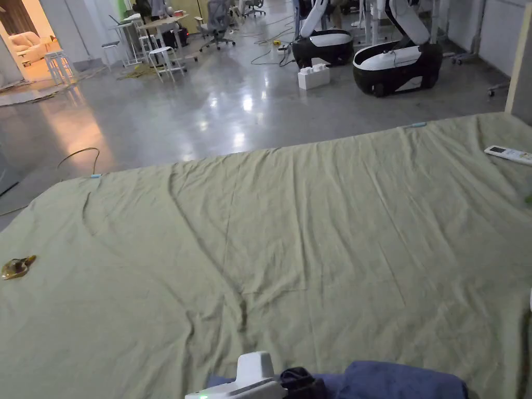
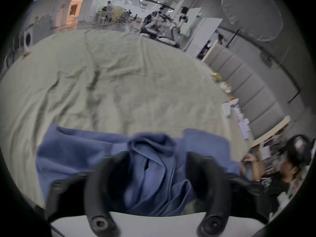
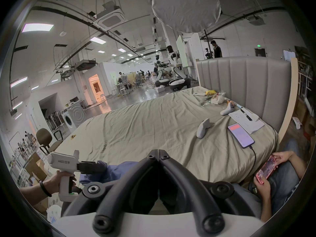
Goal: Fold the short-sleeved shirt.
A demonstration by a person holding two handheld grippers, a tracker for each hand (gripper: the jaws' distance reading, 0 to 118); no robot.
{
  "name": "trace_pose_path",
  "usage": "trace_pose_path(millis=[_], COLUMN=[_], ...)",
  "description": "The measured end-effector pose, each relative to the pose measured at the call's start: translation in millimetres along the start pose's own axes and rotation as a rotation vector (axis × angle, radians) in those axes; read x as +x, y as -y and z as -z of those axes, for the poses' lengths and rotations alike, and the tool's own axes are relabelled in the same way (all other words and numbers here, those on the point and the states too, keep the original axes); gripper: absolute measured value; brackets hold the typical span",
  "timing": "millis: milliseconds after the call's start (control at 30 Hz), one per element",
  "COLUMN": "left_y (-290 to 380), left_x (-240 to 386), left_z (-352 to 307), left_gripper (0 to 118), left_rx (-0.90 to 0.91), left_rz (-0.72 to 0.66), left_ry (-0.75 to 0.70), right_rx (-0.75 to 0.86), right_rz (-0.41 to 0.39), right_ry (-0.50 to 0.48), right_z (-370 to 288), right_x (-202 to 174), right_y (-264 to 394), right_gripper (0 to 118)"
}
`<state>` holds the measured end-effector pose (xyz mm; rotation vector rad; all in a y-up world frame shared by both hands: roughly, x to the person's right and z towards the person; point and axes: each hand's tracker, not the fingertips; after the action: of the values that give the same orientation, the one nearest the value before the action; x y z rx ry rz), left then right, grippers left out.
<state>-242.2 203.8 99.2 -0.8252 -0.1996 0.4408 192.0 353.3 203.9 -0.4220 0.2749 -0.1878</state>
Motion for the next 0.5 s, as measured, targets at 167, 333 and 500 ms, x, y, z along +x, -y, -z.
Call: trace_pose_path(millis=[167,333,500], left_y=[-11.9,3.6,32.2], left_x=[-19.8,-43.8,-24.1], left_z=[-64.7,-55.7,17.8], left_gripper=[84,42,8], left_rx=[0.198,0.181,-0.008], left_rz=[-0.158,-0.291,-0.249], left_ry=[0.016,-0.035,0.036], right_rx=[0.043,0.039,0.022], right_rz=[0.034,0.035,0.018], right_ry=[-0.05,-0.08,-0.082], right_z=[-7.5,-3.3,-2.6], right_x=[25.2,21.1,12.8], right_y=[7.0,8.4,13.3], right_gripper=[0,0,0])
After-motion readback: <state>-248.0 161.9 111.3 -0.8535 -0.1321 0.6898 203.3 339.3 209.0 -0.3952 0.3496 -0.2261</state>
